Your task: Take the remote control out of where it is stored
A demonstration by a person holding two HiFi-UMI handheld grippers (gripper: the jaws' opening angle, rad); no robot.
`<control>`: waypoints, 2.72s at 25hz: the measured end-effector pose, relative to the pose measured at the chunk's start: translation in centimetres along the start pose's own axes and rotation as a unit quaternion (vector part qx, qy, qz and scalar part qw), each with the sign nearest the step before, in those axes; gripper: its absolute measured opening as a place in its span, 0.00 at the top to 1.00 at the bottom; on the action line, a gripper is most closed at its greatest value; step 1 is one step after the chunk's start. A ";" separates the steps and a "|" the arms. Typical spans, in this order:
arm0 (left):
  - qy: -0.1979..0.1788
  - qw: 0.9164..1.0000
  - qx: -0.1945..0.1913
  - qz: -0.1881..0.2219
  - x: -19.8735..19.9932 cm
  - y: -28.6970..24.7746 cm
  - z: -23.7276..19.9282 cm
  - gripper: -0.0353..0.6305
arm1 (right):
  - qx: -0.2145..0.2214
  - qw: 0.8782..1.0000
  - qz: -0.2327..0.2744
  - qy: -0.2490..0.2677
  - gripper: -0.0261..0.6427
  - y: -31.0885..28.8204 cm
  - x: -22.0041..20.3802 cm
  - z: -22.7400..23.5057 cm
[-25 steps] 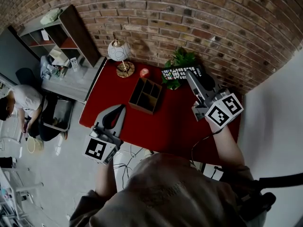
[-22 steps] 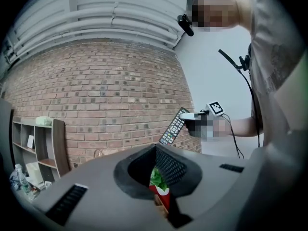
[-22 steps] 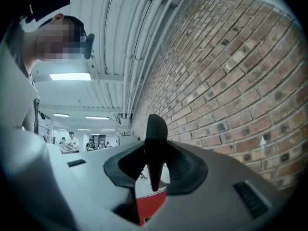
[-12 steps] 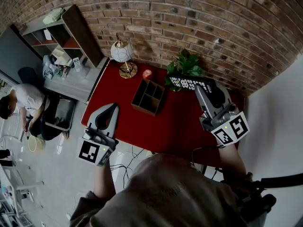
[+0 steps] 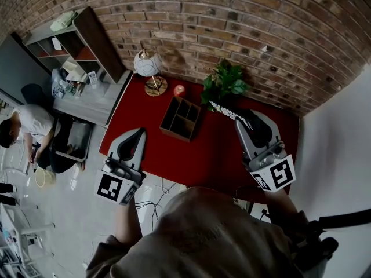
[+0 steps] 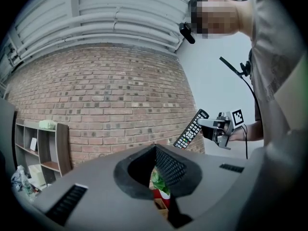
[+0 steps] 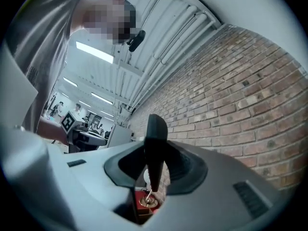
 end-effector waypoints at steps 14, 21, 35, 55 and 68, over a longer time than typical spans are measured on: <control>0.009 1.000 -0.018 -0.008 -0.8 -0.3 1.1 0.95 | -0.028 0.999 -0.026 -0.016 0.79 0.3 -2.2 0.4; 0.020 1.000 -0.019 0.000 -1.3 0.6 -0.2 0.95 | -0.031 0.999 -0.033 -0.005 0.79 -0.9 -2.4 -0.9; 0.047 0.997 -0.063 0.012 -4.8 2.0 -1.0 0.95 | -0.061 0.996 -0.068 0.013 0.79 -2.6 -4.1 -4.3; 0.046 0.995 -0.089 0.009 -3.4 4.6 7.3 0.95 | -0.050 0.997 -0.060 0.024 0.79 4.8 -2.0 -7.4; 0.041 0.998 -0.045 0.014 0.1 12.1 17.7 0.95 | -0.013 0.999 -0.042 0.019 0.79 16.0 1.2 -11.9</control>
Point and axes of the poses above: the fingertips, and each gripper's own axes: y backward along the fingers, z to its right, x out of its top, the point moved 3 cm from there along y, backward along the fingers, and after that the axes turned 9 degrees about -y, right-handed, at the moved point
